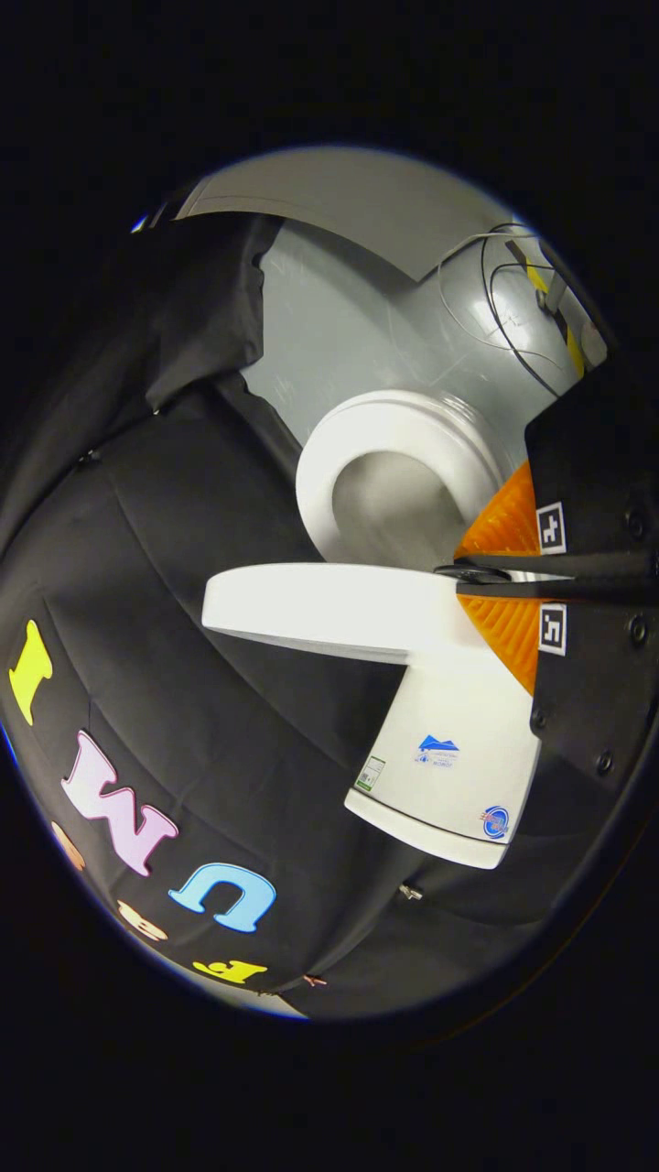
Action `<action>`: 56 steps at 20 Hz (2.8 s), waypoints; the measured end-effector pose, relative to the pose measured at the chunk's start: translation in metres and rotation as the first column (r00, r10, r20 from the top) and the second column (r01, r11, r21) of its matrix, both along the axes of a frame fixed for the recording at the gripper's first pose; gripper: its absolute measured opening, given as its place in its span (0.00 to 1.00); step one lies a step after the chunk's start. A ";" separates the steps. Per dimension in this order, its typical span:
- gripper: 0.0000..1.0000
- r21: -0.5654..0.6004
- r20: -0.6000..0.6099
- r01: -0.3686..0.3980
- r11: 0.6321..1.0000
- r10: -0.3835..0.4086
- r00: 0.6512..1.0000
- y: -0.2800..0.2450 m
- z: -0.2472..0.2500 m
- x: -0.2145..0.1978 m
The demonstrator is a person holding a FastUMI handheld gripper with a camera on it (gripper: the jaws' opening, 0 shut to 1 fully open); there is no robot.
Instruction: Open the toilet lid.
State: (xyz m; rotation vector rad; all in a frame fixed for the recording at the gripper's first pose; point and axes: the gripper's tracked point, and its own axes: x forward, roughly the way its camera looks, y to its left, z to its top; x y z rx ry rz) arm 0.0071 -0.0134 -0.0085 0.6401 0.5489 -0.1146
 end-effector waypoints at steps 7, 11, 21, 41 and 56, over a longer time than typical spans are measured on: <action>0.06 -0.060 0.002 -0.006 0.998 0.006 1.000 0.021 0.017 0.003; 0.05 -0.083 0.008 -0.011 0.997 0.012 1.000 0.033 0.030 0.004; 0.05 -0.157 0.019 -0.040 0.987 0.044 0.999 0.077 0.058 0.008; 0.05 -0.368 -0.016 -0.038 0.929 0.035 0.999 0.162 0.093 0.016; 0.06 -0.497 -0.044 -0.035 0.867 0.015 0.999 0.229 0.097 0.025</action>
